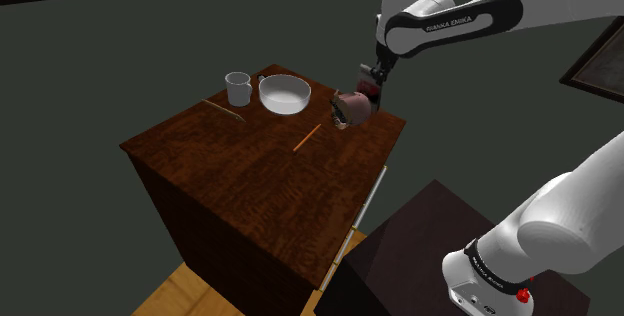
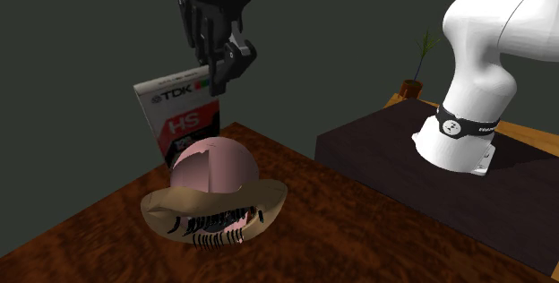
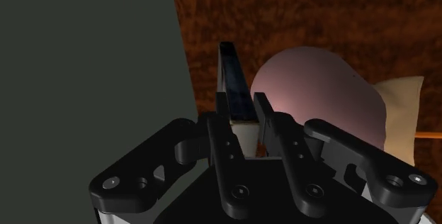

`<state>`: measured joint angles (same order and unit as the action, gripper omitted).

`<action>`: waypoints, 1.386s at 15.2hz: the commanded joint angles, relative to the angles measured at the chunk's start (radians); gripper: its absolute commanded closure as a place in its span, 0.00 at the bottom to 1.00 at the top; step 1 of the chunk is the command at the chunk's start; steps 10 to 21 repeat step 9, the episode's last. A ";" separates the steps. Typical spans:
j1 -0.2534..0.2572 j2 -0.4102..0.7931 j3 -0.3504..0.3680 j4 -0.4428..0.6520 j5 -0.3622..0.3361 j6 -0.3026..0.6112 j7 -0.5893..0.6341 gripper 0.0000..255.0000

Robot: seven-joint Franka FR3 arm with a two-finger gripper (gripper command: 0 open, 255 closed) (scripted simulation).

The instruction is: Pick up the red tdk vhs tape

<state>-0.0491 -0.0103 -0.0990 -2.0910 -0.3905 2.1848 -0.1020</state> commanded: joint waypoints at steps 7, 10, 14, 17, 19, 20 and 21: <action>0.004 -0.035 0.003 0.069 0.020 -0.099 -0.037 1.00; 0.004 -0.035 0.004 0.070 0.020 -0.101 -0.037 1.00; 0.004 -0.035 0.004 0.070 0.020 -0.101 -0.037 1.00; 0.004 -0.035 0.004 0.070 0.020 -0.101 -0.037 1.00; 0.004 -0.035 0.004 0.070 0.020 -0.101 -0.037 1.00; 0.004 -0.035 0.004 0.070 0.020 -0.101 -0.037 1.00; 0.004 -0.035 0.004 0.070 0.020 -0.101 -0.037 1.00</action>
